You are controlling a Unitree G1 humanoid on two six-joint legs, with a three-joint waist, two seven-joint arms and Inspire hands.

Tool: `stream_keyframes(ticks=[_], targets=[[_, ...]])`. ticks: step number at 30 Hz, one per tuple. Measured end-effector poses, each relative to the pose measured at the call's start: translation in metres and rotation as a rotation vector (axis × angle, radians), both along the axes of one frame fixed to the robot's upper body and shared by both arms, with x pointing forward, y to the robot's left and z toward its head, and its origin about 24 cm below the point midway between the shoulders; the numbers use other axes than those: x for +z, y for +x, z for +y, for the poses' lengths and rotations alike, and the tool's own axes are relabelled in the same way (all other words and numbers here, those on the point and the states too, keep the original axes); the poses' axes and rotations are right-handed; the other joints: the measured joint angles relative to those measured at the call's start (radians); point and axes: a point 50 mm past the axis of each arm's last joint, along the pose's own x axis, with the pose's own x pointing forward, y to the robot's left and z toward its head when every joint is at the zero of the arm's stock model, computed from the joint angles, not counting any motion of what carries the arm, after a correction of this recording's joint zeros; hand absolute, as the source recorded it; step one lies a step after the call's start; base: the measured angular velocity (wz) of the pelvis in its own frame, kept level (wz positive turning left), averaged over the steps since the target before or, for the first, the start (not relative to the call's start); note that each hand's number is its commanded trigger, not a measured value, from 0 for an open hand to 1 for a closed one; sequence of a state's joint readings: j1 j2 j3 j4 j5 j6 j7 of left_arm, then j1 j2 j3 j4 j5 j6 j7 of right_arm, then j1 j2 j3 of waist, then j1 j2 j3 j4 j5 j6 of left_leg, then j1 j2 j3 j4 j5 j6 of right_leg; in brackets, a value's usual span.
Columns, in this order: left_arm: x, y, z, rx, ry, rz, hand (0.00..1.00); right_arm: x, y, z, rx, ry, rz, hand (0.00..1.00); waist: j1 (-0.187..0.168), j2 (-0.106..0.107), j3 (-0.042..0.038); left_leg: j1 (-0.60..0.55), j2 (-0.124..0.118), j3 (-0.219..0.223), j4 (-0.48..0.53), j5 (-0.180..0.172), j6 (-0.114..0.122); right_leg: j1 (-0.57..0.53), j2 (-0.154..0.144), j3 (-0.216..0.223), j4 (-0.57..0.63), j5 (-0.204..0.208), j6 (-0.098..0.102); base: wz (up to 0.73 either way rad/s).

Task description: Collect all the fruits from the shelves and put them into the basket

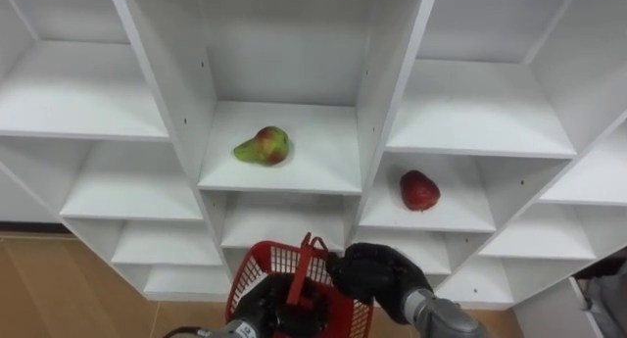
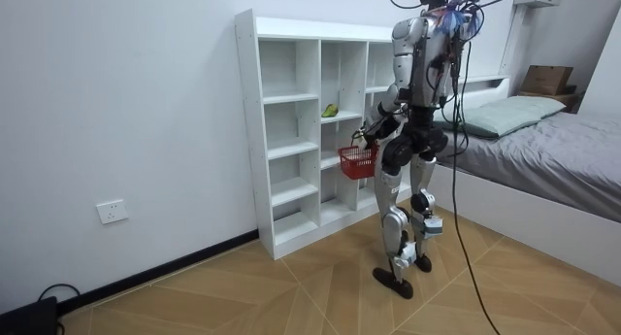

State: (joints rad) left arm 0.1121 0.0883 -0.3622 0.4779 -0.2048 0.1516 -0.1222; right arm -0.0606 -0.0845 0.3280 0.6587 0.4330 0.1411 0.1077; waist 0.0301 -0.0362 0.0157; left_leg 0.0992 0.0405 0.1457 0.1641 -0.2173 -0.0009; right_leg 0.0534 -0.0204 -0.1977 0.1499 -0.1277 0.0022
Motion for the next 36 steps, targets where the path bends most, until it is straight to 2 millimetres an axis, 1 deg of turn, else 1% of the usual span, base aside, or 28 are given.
stream_keyframes(ticks=[6, 7, 8, 9, 10, 19, 26, 36], targets=[[-0.003, -0.004, -0.002, -0.016, 0.005, 0.017, 1.0, -0.008, -0.006, -0.004, -0.006, -0.014, 0.042, 1.0, -0.001, 0.001, 0.0005, -0.001, -0.001, -0.002, 0.001, 0.0, 0.0, 0.001, -0.002, 0.0, -0.001, -0.001, 0.001, 0.0], [-0.003, -0.005, -0.003, -0.021, 0.004, 0.019, 1.0, -0.009, -0.008, -0.004, -0.008, -0.017, 0.051, 0.81, -0.001, 0.001, 0.0005, -0.002, -0.002, -0.003, 0.001, 0.0, 0.0, 0.001, -0.002, 0.0, -0.001, -0.002, 0.001, 0.0], [-0.003, -0.005, -0.004, -0.025, 0.004, 0.019, 1.0, -0.01, -0.008, -0.005, -0.008, -0.018, 0.055, 0.5, -0.001, 0.001, 0.0005, -0.002, -0.002, -0.003, 0.002, 0.0, 0.0, 0.001, -0.003, 0.0, 0.0, -0.002, 0.002, 0.0], [-0.003, -0.005, -0.004, -0.028, 0.003, 0.02, 1.0, -0.01, -0.008, -0.005, -0.009, -0.018, 0.056, 0.16, -0.001, 0.001, 0.0005, -0.002, -0.002, -0.003, 0.002, 0.0, 0.0, 0.001, -0.003, 0.0, 0.0, -0.002, 0.002, 0.0], [-0.004, -0.006, -0.005, -0.033, 0.003, 0.021, 1.0, -0.01, -0.008, -0.005, -0.009, -0.019, 0.056, 0.0, -0.001, 0.001, 0.0005, -0.002, -0.002, -0.003, 0.002, 0.0, 0.0, 0.001, -0.003, 0.0, 0.0, -0.002, 0.002, 0.0], [-0.004, -0.006, -0.006, -0.037, 0.002, 0.021, 1.0, -0.011, -0.009, -0.005, -0.011, -0.023, 0.064, 0.0, 0.0, 0.001, 0.0003, -0.002, -0.002, -0.008, 0.002, 0.0, 0.0, 0.001, -0.003, -0.001, 0.0, -0.003, 0.002, 0.0], [-0.004, -0.006, -0.004, -0.037, 0.008, 0.023, 1.0, -0.01, -0.005, -0.007, -0.034, -0.027, 0.058, 0.0, -0.002, 0.002, -0.0001, -0.002, -0.002, -0.01, 0.002, 0.0, 0.0, 0.003, -0.002, -0.004, 0.0, -0.003, 0.001, 0.0], [-0.006, -0.009, -0.004, -0.046, 0.015, 0.038, 1.0, -0.01, -0.005, -0.008, -0.041, -0.034, 0.056, 0.0, -0.002, 0.002, 0.0, -0.001, -0.003, -0.011, 0.004, 0.0, 0.0, 0.006, -0.005, -0.016, -0.001, -0.003, 0.001, 0.01]])
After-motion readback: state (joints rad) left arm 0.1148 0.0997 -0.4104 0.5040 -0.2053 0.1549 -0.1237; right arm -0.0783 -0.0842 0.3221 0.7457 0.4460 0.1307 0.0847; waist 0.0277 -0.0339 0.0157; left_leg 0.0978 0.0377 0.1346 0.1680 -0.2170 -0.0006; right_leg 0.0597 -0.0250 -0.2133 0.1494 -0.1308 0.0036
